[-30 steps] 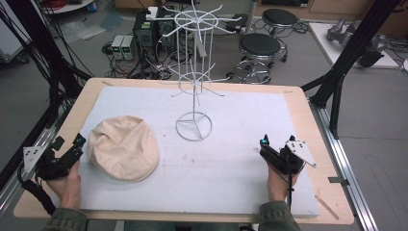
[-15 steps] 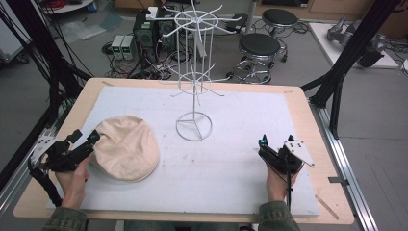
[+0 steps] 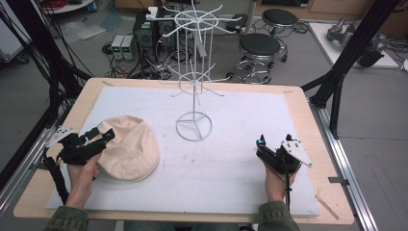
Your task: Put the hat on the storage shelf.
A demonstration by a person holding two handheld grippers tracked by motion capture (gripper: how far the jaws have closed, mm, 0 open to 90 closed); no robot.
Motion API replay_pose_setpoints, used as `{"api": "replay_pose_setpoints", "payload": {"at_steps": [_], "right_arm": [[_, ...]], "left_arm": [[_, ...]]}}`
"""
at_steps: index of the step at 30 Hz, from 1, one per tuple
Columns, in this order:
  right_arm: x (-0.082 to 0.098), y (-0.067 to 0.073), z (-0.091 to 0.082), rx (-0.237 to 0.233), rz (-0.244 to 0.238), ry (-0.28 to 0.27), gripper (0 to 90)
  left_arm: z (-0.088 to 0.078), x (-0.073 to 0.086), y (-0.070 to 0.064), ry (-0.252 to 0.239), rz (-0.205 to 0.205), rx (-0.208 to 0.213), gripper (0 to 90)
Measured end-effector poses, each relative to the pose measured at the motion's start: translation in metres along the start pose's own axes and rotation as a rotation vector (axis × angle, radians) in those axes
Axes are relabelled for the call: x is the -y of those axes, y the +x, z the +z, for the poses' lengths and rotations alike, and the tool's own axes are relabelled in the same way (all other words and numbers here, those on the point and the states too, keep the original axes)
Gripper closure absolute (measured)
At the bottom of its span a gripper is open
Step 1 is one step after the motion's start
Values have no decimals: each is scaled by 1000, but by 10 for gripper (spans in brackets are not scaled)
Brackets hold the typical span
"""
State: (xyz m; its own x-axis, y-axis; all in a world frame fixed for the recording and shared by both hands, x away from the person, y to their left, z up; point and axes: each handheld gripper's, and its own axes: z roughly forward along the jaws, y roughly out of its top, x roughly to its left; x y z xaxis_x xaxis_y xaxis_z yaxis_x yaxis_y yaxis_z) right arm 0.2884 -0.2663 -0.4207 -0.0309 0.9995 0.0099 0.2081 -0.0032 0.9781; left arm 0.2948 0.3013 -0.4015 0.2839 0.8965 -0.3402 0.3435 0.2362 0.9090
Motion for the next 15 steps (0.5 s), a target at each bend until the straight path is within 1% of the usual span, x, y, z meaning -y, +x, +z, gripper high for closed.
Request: {"api": "replay_pose_setpoints", "payload": {"at_steps": [1, 2, 3, 4, 6, 9, 10, 11, 12, 14, 15], "right_arm": [[0, 0, 1, -3, -5, -2, 102], [0, 0, 1, -4, -10, 1, 102], [0, 0, 1, -4, -8, 3, 102], [0, 0, 1, -2, -12, 4, 102], [0, 0, 1, -1, -13, 3, 102], [0, 0, 1, 0, -13, 1, 102], [0, 0, 1, 0, -12, 2, 102], [0, 0, 1, -1, -14, 2, 102], [0, 0, 1, -1, -21, 1, 102], [0, 1, 1, 0, -24, 2, 102], [0, 1, 1, -1, -26, 4, 102]], "left_arm": [[2, 0, 1, 15, -9, 10, 277], [5, -1, 2, 48, -29, 27, 277], [7, -1, 3, 66, -32, 33, 278], [7, -1, 3, 66, -32, 33, 278], [12, -3, 1, 93, -27, 37, 278], [17, -5, -4, 113, -28, 45, 280], [17, -5, -4, 113, -28, 45, 280], [20, -6, -8, 122, -21, 52, 280], [20, -6, -8, 122, -21, 52, 280], [26, -6, -13, 132, -15, 52, 280], [26, -6, -13, 132, -15, 52, 280]]}}
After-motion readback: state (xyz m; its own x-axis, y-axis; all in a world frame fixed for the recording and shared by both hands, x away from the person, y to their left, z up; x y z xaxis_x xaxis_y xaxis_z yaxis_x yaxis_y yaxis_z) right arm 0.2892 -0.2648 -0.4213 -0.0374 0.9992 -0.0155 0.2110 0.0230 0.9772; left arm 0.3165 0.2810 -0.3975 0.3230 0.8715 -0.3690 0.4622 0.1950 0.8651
